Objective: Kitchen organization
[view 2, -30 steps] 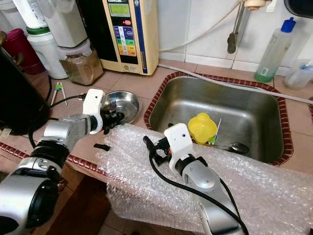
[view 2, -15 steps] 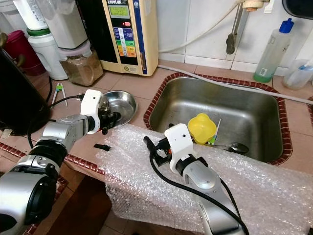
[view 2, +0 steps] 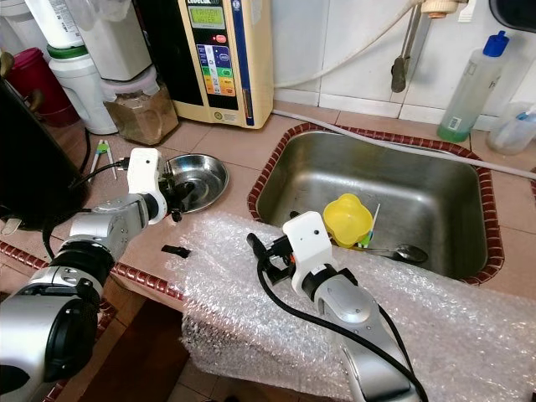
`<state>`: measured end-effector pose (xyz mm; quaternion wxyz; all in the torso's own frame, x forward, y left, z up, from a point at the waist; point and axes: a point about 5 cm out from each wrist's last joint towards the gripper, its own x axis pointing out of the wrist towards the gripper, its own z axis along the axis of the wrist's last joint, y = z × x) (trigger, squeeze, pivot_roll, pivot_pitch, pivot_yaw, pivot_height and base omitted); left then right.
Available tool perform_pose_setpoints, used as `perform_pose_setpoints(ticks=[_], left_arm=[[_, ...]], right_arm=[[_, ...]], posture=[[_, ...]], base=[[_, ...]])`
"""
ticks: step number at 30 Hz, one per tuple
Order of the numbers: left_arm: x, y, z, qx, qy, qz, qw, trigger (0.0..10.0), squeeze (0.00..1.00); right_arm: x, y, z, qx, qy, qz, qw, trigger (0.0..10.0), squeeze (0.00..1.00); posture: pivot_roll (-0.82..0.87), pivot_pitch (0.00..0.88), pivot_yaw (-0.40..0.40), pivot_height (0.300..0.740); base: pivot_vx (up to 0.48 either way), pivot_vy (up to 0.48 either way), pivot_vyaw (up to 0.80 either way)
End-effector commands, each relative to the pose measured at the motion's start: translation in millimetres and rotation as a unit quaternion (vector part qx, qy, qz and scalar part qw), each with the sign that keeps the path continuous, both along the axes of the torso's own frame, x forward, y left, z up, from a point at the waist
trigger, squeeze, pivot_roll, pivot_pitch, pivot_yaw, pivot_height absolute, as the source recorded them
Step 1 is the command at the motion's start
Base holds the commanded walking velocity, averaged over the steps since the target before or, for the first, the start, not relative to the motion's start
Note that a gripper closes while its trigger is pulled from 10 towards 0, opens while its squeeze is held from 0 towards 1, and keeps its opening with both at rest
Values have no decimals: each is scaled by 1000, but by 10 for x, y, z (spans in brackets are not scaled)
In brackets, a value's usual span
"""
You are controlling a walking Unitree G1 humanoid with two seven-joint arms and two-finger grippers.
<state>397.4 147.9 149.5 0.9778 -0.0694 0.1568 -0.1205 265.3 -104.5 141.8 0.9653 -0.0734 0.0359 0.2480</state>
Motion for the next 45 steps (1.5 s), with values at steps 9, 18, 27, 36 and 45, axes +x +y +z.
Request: perform_pose_setpoints(ticks=[9,18,27,36,45], left_arm=[[-16,-281,349,14,-172,-93,981,0,0],[-148,-530,450,15,-235,-226,945,0,0],[-376,-780,413,49,-269,-370,888,0,0],[-525,-962,312,46,-269,-426,863,0,0],[-612,-1047,284,37,-267,-453,850,0,0]], right_arm=[[66,-10,123,17,-37,-19,999,10000,208],[181,-211,440,85,-114,-93,985,10000,0],[207,-326,538,173,-118,-125,970,10000,0],[175,-256,653,310,-101,-80,942,10000,0],[141,-240,753,387,-99,-39,916,10000,0]], posture=[[-47,66,95,740],[-50,61,96,740],[-54,58,102,740],[-56,52,105,740],[-54,47,104,740]], base=[[0,0,0],[0,0,0],[0,0,0],[0,0,0],[0,0,0]])
